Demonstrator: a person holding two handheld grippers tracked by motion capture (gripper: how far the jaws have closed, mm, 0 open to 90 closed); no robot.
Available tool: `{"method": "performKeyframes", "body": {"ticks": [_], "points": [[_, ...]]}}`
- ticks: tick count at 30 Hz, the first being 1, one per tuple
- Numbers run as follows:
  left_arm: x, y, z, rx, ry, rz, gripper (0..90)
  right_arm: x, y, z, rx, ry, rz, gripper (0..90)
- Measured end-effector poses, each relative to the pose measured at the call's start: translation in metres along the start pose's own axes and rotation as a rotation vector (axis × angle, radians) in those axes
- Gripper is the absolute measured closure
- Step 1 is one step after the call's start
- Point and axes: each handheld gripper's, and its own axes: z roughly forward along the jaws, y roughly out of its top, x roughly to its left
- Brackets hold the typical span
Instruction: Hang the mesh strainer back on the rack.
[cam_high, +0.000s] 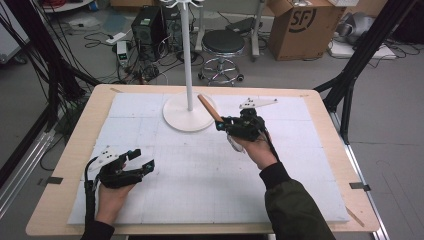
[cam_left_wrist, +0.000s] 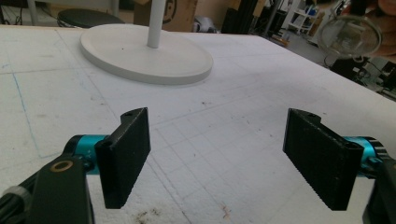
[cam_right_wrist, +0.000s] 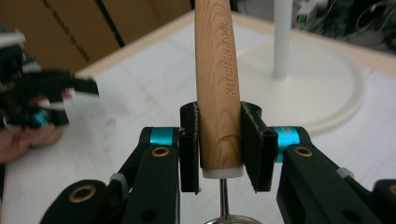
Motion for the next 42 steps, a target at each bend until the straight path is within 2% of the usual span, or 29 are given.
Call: {"method": "performKeyframes", "body": {"ticks": [1,5,9,14,20,22,29,32,36,42], "points": [[0.001,0.0,0.0,0.0,0.0,-0.003,23.6,0.0,0.0,0.0,0.0,0.0,0.0,70.5],[0.004,-0.001,0.0,-0.003,0.011,-0.02,23.6,0.001,0.012,-0.004,-0.089,0.004,-0.006,70.5],[0.004,0.0,0.0,-0.007,0.011,-0.019,23.7,0.004,0.018,-0.007,-0.149,-0.011,-0.024,70.5],[0.004,-0.001,0.004,0.006,0.01,-0.015,23.7,0.0,0.022,-0.012,-0.232,0.018,0.004,70.5],[0.004,-0.001,0.003,0.006,0.005,-0.005,23.9,0.002,0.034,-0.019,-0.34,-0.011,-0.016,70.5],[0.004,-0.001,0.003,0.002,0.003,-0.006,23.9,0.002,0.04,-0.021,-0.373,-0.004,-0.006,70.5],[0.004,-0.002,0.003,0.006,-0.002,-0.014,23.2,0.004,0.071,-0.022,-0.442,-0.021,-0.001,70.5],[0.003,-0.002,0.003,0.004,-0.003,-0.015,23.2,0.004,0.083,-0.021,-0.464,-0.01,0.006,70.5],[0.004,-0.003,0.003,0.004,-0.004,-0.024,23.2,0.004,0.095,-0.018,-0.508,0.002,0.018,70.5],[0.005,-0.003,0.002,0.002,-0.008,-0.028,23.2,0.005,0.109,-0.013,-0.534,-0.007,0.02,70.5]]}}
